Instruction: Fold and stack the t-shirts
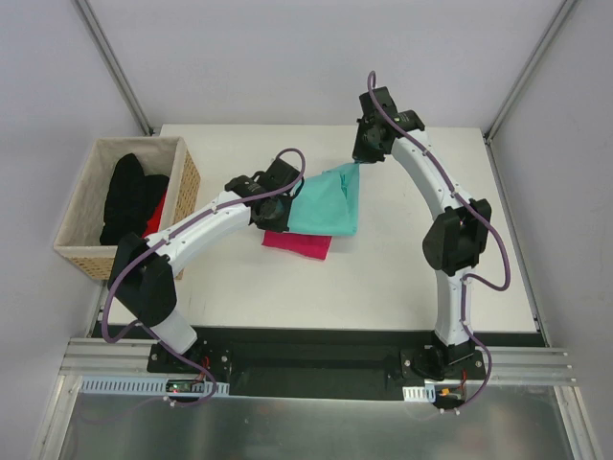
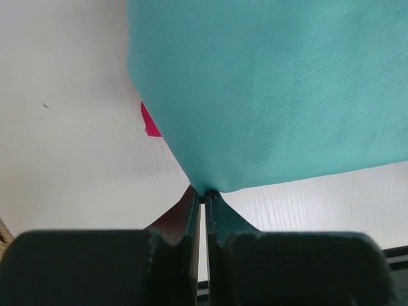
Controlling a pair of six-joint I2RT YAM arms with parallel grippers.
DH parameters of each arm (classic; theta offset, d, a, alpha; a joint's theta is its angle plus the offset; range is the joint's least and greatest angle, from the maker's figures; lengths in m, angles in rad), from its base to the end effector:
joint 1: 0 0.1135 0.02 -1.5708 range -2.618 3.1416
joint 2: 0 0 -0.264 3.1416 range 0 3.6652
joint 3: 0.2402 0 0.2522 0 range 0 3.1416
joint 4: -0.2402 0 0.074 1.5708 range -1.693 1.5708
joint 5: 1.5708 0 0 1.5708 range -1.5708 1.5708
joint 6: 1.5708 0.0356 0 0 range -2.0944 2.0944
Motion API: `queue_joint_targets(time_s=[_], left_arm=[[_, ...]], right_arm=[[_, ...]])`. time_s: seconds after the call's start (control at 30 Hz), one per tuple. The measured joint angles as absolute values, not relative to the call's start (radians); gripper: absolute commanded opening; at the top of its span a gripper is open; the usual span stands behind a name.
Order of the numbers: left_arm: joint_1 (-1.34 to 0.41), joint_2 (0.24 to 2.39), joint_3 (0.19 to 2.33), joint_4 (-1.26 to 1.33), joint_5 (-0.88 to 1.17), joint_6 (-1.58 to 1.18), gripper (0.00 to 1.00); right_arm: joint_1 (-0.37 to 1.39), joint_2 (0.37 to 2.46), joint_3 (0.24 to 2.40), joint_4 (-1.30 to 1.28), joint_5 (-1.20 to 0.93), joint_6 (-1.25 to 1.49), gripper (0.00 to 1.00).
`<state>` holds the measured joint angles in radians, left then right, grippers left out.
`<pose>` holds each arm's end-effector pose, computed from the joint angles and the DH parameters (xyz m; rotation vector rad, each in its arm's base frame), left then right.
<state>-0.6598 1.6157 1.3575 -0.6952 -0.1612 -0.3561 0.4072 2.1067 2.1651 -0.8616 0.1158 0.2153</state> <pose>0.2778 -0.2083 0.2837 0.3168 2.4992 -0.2129 0.4348 0.1831 0.3360 -0.1720 2.3668 0.1625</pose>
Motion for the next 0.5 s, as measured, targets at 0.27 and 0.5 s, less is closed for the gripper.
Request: queue_joint_targets(time_s=[0.27,0.5], left_arm=[[-0.639,1.585,1.324,-0.695,-0.167,-0.356,0.0],[-0.624,1.571,1.302,-0.693,-0.167,-0.356,0.0]], right_arm=[[0.426,2.107,2.147,-0.855,0.116,0.224,0.01],[0.44,2.125,2.14,-0.851,0.116,0.231,0.01]])
